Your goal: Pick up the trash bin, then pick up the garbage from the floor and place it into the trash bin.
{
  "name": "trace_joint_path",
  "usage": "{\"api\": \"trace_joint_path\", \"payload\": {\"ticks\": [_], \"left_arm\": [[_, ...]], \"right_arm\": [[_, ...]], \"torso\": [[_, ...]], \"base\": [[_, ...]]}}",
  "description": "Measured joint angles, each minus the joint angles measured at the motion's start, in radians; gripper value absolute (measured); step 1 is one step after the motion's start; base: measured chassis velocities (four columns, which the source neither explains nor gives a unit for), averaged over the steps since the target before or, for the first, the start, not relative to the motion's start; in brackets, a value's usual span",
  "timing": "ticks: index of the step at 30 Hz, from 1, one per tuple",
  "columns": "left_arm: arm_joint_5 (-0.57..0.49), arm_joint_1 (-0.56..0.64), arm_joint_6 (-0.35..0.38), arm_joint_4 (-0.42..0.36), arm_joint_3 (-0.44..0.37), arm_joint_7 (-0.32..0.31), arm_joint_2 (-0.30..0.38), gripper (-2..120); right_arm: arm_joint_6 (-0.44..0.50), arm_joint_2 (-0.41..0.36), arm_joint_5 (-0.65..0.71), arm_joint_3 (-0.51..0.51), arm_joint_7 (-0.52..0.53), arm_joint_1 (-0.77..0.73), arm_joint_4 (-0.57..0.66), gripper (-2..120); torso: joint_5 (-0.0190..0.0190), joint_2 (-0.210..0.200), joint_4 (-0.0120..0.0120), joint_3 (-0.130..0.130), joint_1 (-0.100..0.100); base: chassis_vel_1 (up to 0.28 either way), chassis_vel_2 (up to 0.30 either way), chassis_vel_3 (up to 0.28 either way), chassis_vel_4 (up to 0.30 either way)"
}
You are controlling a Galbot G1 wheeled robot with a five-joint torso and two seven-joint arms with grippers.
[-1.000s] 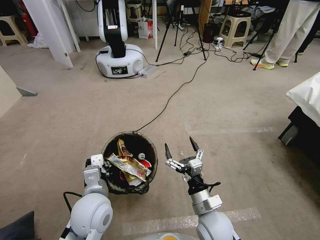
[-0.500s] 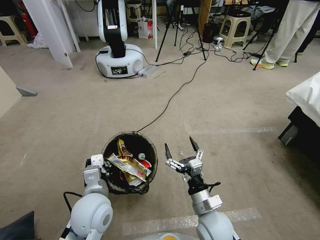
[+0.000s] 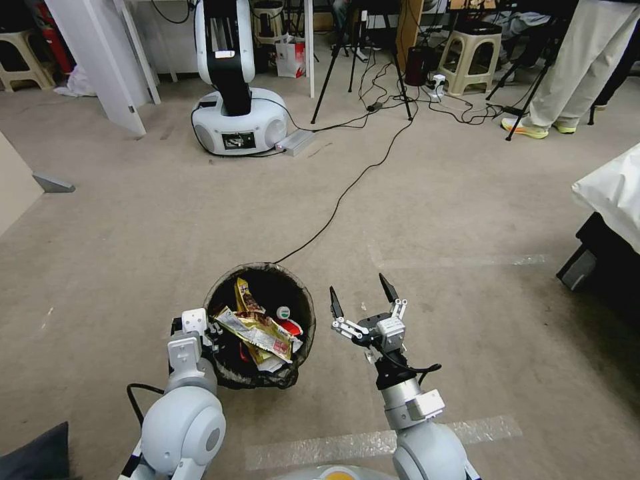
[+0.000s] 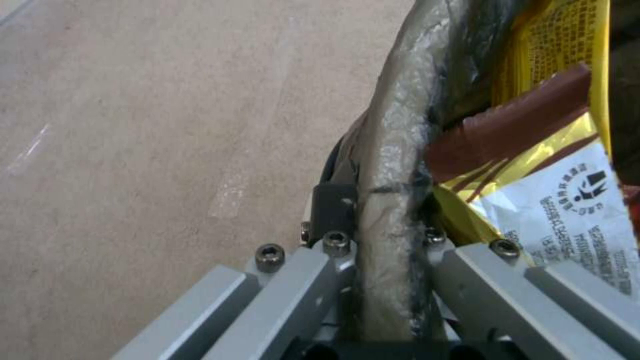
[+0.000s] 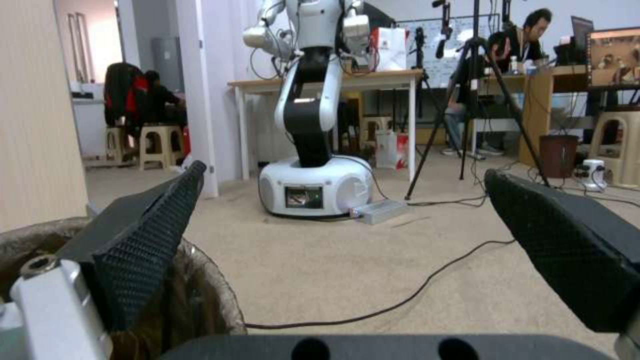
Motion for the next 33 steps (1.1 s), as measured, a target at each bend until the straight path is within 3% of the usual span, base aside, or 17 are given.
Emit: {"api": "trace_joint_path", "payload": {"ticks": [33], "left_arm": [[0.000,0.000,0.000,0.000,0.000,0.000,0.000,0]], "right_arm": [[0.000,0.000,0.000,0.000,0.000,0.000,0.000,100]], "torso": [[0.0000,0.000,0.0000,0.000,0.000]], "base": [[0.000,0.000,0.000,0.000]]}}
